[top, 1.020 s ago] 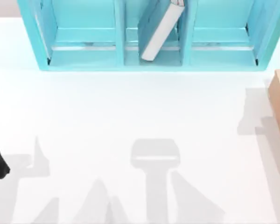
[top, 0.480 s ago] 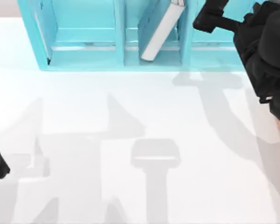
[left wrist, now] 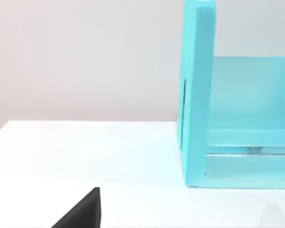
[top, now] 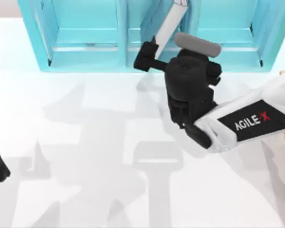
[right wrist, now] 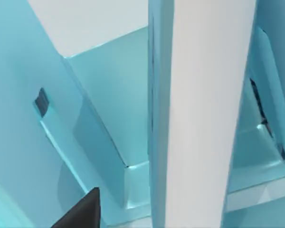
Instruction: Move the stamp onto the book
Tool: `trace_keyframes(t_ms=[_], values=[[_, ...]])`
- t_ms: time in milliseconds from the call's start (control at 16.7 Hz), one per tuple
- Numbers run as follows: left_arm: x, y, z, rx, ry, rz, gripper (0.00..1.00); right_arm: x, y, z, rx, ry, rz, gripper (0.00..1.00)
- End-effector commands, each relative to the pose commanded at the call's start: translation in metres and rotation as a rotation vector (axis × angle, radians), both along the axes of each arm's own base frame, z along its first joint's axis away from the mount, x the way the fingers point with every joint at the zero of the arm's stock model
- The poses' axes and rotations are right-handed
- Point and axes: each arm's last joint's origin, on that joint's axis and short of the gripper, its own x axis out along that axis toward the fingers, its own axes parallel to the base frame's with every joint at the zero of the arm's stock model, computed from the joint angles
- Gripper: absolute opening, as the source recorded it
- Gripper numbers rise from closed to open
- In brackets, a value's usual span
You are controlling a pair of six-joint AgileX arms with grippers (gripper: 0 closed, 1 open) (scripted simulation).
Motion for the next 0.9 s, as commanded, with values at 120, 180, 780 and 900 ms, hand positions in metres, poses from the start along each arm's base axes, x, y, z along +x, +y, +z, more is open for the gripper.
trace_keyframes(t_ms=[120,180,780,900], values=[[0.0,0.0,0.0,0.0,0.0,0.0,1.0,0.001,0.009,-0.015,-0.001,0.005,-0.01,1.0],[0.0,0.0,0.0,0.0,0.0,0.0,1.0,0.001,0.01,-0.018,-0.002,0.005,-0.012,1.0],[0.0,0.0,0.0,0.0,0.0,0.0,1.0,0.024,0.013,-0.02,-0.001,0.005,-0.012,1.0],[0.0,0.0,0.0,0.0,0.0,0.0,1.0,0.041,0.016,-0.022,-0.001,0.005,-0.012,1.0]])
